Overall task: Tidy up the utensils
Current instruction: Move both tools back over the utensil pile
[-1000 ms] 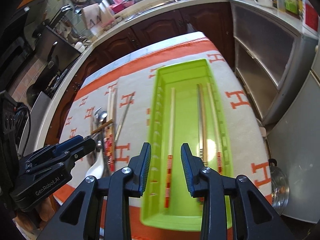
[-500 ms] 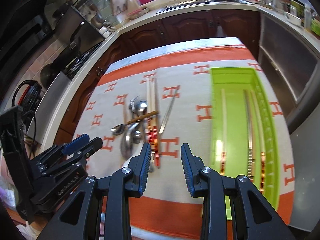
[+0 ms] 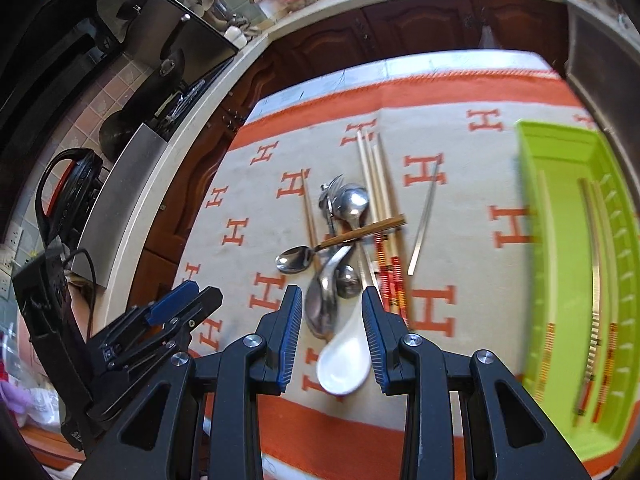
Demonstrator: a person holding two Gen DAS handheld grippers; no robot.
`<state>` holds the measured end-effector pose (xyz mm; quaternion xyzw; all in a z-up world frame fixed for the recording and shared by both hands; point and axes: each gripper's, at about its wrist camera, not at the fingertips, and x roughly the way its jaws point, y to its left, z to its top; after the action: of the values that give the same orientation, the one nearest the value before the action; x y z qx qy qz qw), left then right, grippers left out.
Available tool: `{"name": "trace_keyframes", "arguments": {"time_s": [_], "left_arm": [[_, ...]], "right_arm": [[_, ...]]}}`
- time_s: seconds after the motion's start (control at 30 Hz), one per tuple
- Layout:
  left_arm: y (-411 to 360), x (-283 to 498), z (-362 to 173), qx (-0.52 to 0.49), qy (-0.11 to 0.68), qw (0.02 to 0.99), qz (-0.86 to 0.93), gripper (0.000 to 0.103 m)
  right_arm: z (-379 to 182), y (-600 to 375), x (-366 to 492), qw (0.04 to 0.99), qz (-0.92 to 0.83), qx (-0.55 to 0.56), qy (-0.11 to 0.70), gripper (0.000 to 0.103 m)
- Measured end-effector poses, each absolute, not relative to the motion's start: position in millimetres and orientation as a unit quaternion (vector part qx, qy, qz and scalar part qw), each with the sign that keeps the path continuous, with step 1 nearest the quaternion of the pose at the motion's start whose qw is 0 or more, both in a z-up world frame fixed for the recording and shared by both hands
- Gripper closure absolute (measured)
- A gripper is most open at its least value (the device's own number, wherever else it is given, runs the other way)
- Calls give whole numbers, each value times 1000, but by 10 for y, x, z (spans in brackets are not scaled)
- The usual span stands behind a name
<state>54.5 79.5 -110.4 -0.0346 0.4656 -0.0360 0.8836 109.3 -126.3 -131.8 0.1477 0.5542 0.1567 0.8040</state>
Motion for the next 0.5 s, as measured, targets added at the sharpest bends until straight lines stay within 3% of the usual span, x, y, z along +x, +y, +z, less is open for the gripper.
{"name": "trace_keyframes", "arguments": {"time_s": [0.23, 0.5], "left_arm": [[968, 695, -1242, -48, 479, 876, -27, 71], [940, 930, -1378, -46, 495, 867, -32, 71]], "right_arm": [[-1757, -1085, 1464, 769, 179, 183, 586, 72], [-1980, -1037, 1634, 782, 168, 133, 586, 73]]}}
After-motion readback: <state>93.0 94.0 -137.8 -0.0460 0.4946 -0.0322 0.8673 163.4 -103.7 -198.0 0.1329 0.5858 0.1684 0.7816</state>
